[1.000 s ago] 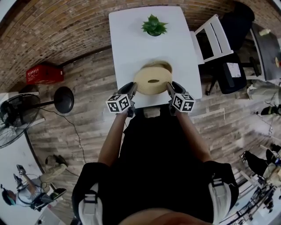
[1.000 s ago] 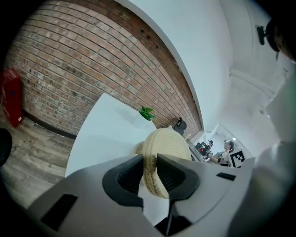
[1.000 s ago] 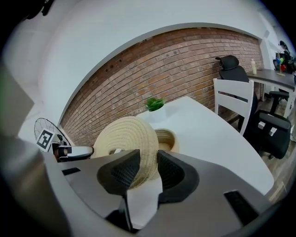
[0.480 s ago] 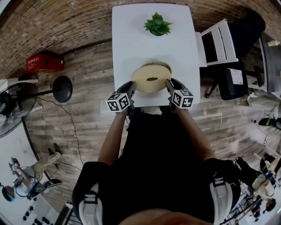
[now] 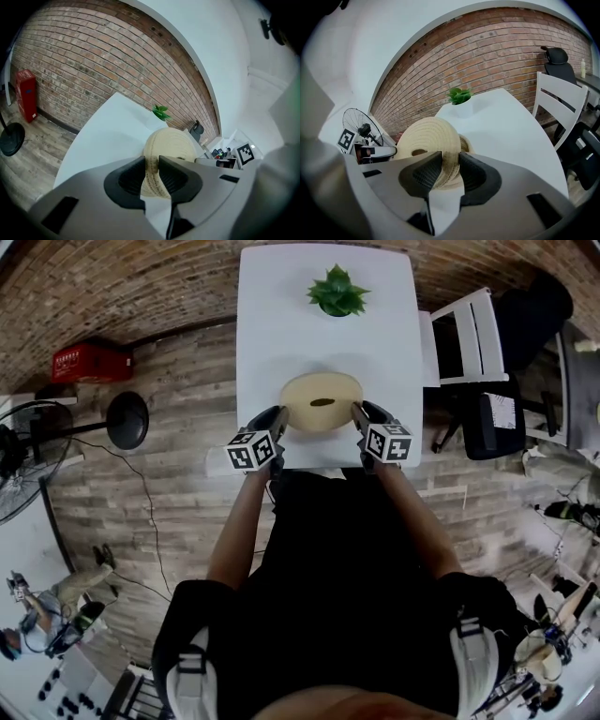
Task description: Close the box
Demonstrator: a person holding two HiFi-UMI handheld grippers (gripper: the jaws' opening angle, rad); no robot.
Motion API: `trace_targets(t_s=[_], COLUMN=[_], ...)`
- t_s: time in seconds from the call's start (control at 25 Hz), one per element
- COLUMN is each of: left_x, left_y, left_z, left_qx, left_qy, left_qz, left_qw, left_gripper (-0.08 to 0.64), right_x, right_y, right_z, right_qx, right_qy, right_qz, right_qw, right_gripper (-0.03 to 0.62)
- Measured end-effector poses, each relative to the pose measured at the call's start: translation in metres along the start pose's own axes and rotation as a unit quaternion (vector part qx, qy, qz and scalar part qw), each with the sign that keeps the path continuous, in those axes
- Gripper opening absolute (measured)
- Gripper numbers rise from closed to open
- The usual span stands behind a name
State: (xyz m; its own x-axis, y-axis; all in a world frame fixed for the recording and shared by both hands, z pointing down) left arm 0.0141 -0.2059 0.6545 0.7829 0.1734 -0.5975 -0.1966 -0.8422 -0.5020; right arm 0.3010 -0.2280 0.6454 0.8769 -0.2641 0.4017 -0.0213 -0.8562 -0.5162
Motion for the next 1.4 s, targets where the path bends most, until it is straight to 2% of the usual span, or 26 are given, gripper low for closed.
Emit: trace_targets(t_s=[0.36, 0.88, 1.16, 1.4], left_x=[0.001, 0.008, 0.004, 0.001], left_y=[-0.001, 0.004, 0.003, 0.002], left_z=[-0.009, -0.022, -0.028, -0.031], left_qx=[-0.018, -0.041, -0.05, -0.047], left_qy=[0.008, 0.01, 0.021, 0.008], left_qz=[0.003, -0.007, -0.01, 0.0], left_qw=[0.9998, 0.9991, 0.9985, 0.9989], left_gripper=[0.101, 0.103, 0.103, 0.112], right_x=[0.011, 0.026, 0.031, 0.035], right_y=[0.002, 0.009, 0.008, 0.006], right_z=[-0.007, -0.007, -0.01, -0.012], right_qx=[-0.013, -0.015, -0.012, -0.003], right_qy=[0.006, -0.007, 0.011, 0.024], right_qz=[-0.011, -0.044, -0.051, -0.055], right_qw=[1.0, 0.999, 0.999, 0.998], right_gripper=[0.118, 0.118, 0.121, 0.126])
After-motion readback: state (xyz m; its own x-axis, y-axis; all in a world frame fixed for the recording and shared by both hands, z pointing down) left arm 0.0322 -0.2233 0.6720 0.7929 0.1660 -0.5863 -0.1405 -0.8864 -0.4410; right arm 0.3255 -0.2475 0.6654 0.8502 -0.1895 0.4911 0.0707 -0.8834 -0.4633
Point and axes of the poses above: the fingertips, and each gripper's own axes: z backward along the fingers, x to its right, y out of its top, the point moved 8 cm from there along z, backward along the fingers, and after that the axes turned 9 degrees about -x, right-handed, at the moved point
